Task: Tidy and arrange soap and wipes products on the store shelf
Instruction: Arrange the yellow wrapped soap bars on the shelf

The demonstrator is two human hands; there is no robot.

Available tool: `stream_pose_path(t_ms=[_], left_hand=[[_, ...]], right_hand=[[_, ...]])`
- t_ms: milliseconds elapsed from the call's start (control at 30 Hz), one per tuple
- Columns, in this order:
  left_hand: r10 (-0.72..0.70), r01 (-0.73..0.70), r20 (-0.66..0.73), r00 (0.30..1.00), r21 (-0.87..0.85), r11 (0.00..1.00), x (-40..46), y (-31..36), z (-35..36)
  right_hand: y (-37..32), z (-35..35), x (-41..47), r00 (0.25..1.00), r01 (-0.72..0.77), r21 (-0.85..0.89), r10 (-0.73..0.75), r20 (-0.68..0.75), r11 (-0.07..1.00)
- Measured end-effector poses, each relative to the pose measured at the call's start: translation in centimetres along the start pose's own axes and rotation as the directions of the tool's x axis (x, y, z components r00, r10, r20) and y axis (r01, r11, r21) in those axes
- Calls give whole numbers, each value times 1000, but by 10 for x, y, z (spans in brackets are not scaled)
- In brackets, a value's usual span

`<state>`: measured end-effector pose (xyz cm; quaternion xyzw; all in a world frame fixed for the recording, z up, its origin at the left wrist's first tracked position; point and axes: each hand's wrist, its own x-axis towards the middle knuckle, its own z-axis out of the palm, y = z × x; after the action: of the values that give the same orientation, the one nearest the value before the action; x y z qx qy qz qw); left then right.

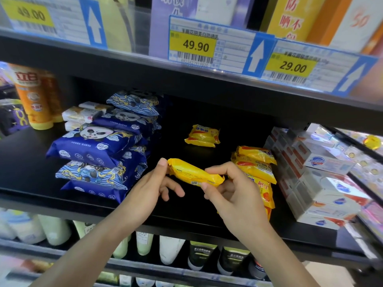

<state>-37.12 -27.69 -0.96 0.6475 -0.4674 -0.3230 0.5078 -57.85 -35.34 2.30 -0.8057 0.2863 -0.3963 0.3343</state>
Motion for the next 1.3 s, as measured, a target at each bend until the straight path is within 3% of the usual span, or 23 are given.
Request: stream_pose_path(t_ms=[133,367,600,833,967,1167,1300], left_hand=[[30,-25,29,999,-182,983,-2,6,-1],[12,-22,-50,999,-188,982,-6,8,0],[50,-55,-32,998,-181,982,-11,10,2],[103,-88,62,993,-211,974,-15,11,-7],[132,-127,26,991,-152,980,-15,7,-7],[146,-147,101,984,7,989,-15,4,3],[152,-163,100,983,114,980,-14,1,7]], right_hand=[[3,6,0,995,93,-29,-92,24,995],[2,7,-1,985,154,-198,-135,105,968],[-9,6,-2,961,254,-513,-155,227,820],[-30,0,10,927,331,-542,-160,338,773],[-24,-28,7,950,279,-599,-124,287,750],[1,-88,0,994,87,-647,-26,103,757],[10,-98,-11,994,46,-637,25,102,769]])
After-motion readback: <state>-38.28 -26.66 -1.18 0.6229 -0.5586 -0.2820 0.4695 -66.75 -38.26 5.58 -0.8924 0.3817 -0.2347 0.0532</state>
